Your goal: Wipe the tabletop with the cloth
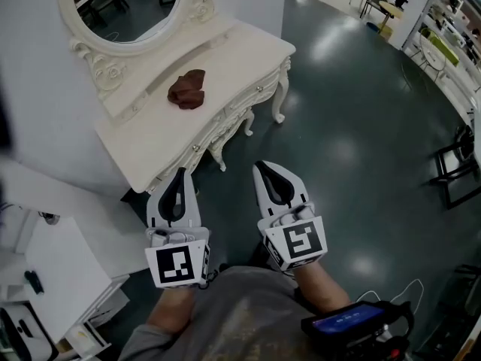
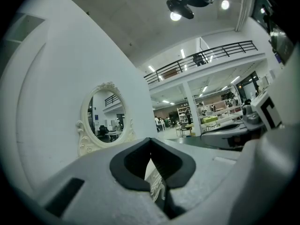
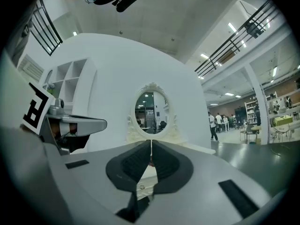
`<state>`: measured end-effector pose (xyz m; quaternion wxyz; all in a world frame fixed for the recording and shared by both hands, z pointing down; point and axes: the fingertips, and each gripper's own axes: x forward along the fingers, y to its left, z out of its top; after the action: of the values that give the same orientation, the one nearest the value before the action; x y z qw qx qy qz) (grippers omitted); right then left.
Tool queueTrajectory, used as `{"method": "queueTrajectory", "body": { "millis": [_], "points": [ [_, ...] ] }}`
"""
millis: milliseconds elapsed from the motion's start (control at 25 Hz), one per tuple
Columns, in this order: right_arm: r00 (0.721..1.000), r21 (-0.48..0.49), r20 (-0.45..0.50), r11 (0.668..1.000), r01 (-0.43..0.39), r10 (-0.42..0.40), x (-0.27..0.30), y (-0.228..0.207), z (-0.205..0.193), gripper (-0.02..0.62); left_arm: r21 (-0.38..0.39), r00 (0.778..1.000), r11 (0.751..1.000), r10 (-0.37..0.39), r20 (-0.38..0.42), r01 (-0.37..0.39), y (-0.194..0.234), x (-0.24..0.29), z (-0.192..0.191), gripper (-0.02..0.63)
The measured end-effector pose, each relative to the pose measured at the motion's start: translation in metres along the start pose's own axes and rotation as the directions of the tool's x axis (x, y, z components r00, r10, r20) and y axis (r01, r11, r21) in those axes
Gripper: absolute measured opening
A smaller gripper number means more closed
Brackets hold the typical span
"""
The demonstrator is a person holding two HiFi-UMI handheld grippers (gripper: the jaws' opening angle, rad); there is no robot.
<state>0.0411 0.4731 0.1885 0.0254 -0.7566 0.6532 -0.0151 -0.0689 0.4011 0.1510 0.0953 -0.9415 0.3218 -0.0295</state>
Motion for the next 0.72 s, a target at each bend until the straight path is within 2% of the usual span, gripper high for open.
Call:
{"method": "queueTrajectory", "body": {
  "millis": [160,320,720],
  "points": [
    [1.0,-0.002,0.011,1.0,-0.018,0.018,0.006,-0.027,0.006,0.015,0.007,1.0,1.0,0.024,0.014,-0.024,-0.014,0.017,0.009,0.014],
    [0.999,0.019,0.015,0.999,-0.045,0.045,0.015,-0.039,0.005,0.015,0.019,0.999,0.999,0.039,-0.006,-0.039,-0.019,0.027,0.008,0.014],
    [0.996,0.026,-0.038,0.996,-0.085,0.086,0.066,-0.046,-0.017,0.015,-0.007,0.997,0.998,0.068,-0.045,-0.068,0.007,0.069,-0.018,0.014]
  ]
}}
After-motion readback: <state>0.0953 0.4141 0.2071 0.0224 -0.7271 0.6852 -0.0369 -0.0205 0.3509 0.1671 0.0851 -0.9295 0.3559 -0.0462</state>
